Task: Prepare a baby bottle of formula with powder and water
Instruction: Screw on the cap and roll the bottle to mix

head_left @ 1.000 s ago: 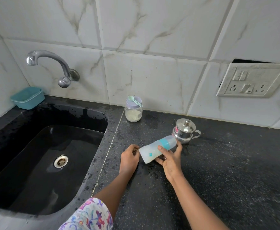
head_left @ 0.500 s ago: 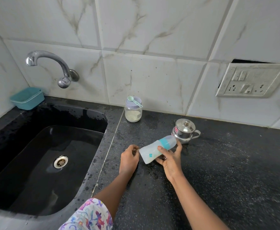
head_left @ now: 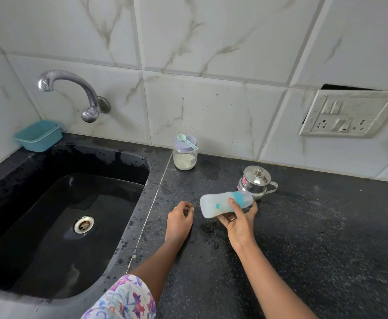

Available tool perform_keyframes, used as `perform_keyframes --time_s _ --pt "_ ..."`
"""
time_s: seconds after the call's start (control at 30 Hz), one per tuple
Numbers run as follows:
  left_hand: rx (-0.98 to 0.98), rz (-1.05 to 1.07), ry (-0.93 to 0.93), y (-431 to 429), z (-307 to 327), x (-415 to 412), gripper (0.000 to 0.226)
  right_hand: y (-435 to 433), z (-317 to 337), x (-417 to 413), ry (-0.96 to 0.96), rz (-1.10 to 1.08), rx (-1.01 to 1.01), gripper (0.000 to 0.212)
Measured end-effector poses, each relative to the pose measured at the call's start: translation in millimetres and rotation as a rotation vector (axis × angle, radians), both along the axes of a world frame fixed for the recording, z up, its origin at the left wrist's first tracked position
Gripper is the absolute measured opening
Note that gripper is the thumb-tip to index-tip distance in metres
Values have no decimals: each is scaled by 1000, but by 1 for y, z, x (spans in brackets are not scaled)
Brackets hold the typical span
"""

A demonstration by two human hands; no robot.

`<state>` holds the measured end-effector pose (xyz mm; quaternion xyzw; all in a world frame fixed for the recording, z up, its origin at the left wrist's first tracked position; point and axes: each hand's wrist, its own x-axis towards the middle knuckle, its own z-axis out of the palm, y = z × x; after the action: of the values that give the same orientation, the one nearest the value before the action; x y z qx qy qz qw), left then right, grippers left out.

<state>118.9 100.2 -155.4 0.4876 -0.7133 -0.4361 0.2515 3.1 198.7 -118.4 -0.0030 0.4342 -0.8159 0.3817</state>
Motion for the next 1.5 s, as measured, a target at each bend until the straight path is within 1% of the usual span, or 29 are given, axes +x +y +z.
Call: perform_keyframes --time_s 0.07,0.1,0.23,0.37,0.4,0.5,0.53,0.63,0.8,0.93,1.07,1.2,1.33,1.47,1.5 --pt "-2 1 -6 0 0 0 14 2 3 0 79 75 25 71" --pt "-2 0 -5 -1 0 0 14 2 5 0 89 79 25 72" --pt "-1 -5 0 -1 -1 -1 13 1 2 -2 -19 -36 -36 69" --pt "-13 0 -9 0 -2 1 15 0 3 -2 66 66 13 68" --pt "-11 0 -6 0 -2 0 15 0 4 -3 63 58 14 67" --pt "-6 -2 1 0 -1 0 16 -1 1 -6 -26 -31 -22 69" --pt "-8 -1 -1 0 -1 0 16 -1 1 -5 -29 -27 -22 69" --pt "-18 0 -14 0 0 0 15 -1 1 -4 53 65 18 68" --pt "-17 -1 -2 0 -1 0 14 0 2 -5 23 3 3 70" --pt "-12 3 -6 -1 -2 0 13 -1 3 -2 106 92 24 67" --pt "-10 -3 -3 0 -1 -1 13 -2 2 -4 12 -5 0 71" --pt "-16 2 -1 -1 -3 -1 13 0 4 -1 69 63 37 71" --pt "-16 -4 3 -1 -1 -1 12 -1 4 -2 -14 -34 -5 70" --pt "-23 -2 -5 -1 -2 0 12 -1 5 1 74 64 33 73" --pt "-21 -1 -3 -1 -2 -1 12 0 6 1 74 61 33 73"
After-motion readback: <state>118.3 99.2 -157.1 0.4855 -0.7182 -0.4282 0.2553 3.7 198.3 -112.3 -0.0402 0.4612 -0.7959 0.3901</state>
